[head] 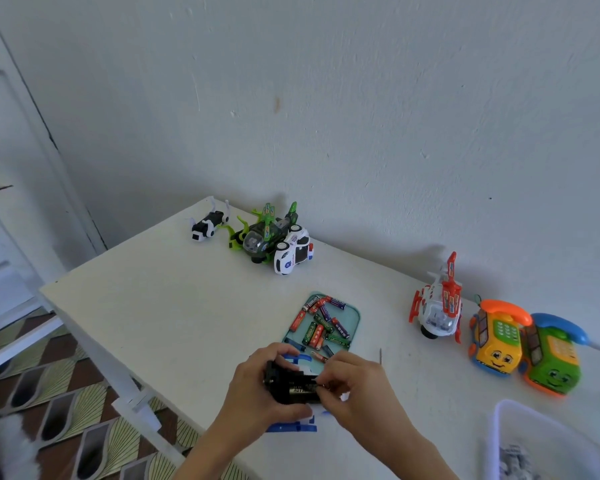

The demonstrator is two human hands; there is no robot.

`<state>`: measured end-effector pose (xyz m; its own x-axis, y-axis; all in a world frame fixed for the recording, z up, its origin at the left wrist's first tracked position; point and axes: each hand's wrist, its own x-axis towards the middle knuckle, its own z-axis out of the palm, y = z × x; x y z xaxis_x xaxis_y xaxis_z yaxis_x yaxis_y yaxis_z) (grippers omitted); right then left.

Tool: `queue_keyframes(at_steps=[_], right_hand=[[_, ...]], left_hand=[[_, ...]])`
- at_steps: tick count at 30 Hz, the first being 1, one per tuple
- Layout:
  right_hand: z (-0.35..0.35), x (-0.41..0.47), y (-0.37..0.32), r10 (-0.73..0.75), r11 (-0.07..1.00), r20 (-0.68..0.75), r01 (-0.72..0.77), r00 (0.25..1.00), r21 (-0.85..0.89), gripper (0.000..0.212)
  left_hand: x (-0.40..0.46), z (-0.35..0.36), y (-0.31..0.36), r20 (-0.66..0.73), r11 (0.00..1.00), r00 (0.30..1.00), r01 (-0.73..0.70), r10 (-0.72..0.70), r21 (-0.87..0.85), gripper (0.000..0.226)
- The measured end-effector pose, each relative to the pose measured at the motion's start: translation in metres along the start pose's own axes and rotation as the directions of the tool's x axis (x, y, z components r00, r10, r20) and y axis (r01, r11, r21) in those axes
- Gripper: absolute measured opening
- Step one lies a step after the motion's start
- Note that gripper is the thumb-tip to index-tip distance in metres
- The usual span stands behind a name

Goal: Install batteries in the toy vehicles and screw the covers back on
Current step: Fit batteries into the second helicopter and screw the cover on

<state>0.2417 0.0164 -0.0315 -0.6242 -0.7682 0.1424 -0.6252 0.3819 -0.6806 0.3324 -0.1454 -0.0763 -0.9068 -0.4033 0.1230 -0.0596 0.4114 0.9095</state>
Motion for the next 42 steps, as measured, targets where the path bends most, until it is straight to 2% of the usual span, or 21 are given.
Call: queue_keyframes(at_steps=[5, 11, 21, 23, 25, 26, 28, 30, 31, 36, 40, 42], right_hand=[[0.001, 0.004, 0.009, -0.160, 0.964, 0.004, 0.157, 0.987, -0.216, 0.007], [0.005, 0.011, 0.010, -0.192, 0.926, 0.031, 0.192, 0.981, -0.326, 0.012], [0.006, 0.030, -0.005, 0.035, 0.935, 0.137, 0.016, 0.990, -0.355, 0.007], [-0.003, 0.032, -0.008, 0.129, 0.954, 0.174, -0.075, 0.976, -0.289, 0.010], [-0.016, 0.041, -0.005, 0.189, 0.982, 0.169, -0.186, 0.967, -0.038, 0.013], [-0.023, 0.048, 0.000, 0.212, 0.971, 0.124, -0.223, 0.969, 0.085, 0.013], [-0.029, 0.066, 0.019, 0.286, 0.945, -0.008, -0.281, 0.958, 0.168, 0.010], [-0.026, 0.082, 0.043, 0.329, 0.944, -0.101, -0.324, 0.939, 0.059, 0.007], [-0.021, 0.087, 0.055, 0.344, 0.938, -0.102, -0.347, 0.933, -0.014, 0.006], [0.014, 0.097, 0.084, 0.398, 0.905, 0.041, -0.384, 0.917, -0.182, 0.007], [0.023, 0.117, 0.086, 0.331, 0.919, -0.052, -0.334, 0.942, -0.210, 0.016], [0.022, 0.134, 0.086, 0.265, 0.926, -0.048, -0.268, 0.963, -0.267, 0.025]], left_hand=[[0.002, -0.001, 0.000, 0.010, 1.000, 1.000, 0.003, -0.003, 0.000, 0.072], [0.002, -0.001, -0.002, 0.022, 1.000, 1.000, 0.008, -0.008, -0.002, 0.070], [0.005, -0.001, -0.005, 0.023, 1.000, 1.000, 0.013, -0.013, 0.002, 0.066], [0.005, -0.001, -0.004, 0.018, 1.000, 1.000, 0.013, -0.013, -0.005, 0.066], [0.005, -0.002, -0.003, 0.021, 1.000, 1.000, 0.008, -0.008, -0.010, 0.064], [0.006, -0.003, -0.003, 0.027, 1.000, 1.000, 0.007, -0.006, -0.013, 0.063], [0.007, -0.005, -0.002, 0.045, 1.000, 0.999, 0.005, -0.004, -0.014, 0.060], [0.007, -0.006, -0.002, 0.063, 1.000, 0.998, 0.005, -0.005, -0.006, 0.061], [0.007, -0.007, -0.002, 0.068, 1.000, 0.998, 0.007, -0.006, -0.007, 0.062], [0.009, -0.008, -0.006, 0.086, 1.000, 0.996, 0.016, -0.017, 0.004, 0.063], [0.011, -0.008, -0.005, 0.084, 1.000, 0.996, 0.022, -0.022, 0.005, 0.064], [0.011, -0.007, -0.005, 0.069, 1.000, 0.997, 0.021, -0.022, 0.005, 0.064]])
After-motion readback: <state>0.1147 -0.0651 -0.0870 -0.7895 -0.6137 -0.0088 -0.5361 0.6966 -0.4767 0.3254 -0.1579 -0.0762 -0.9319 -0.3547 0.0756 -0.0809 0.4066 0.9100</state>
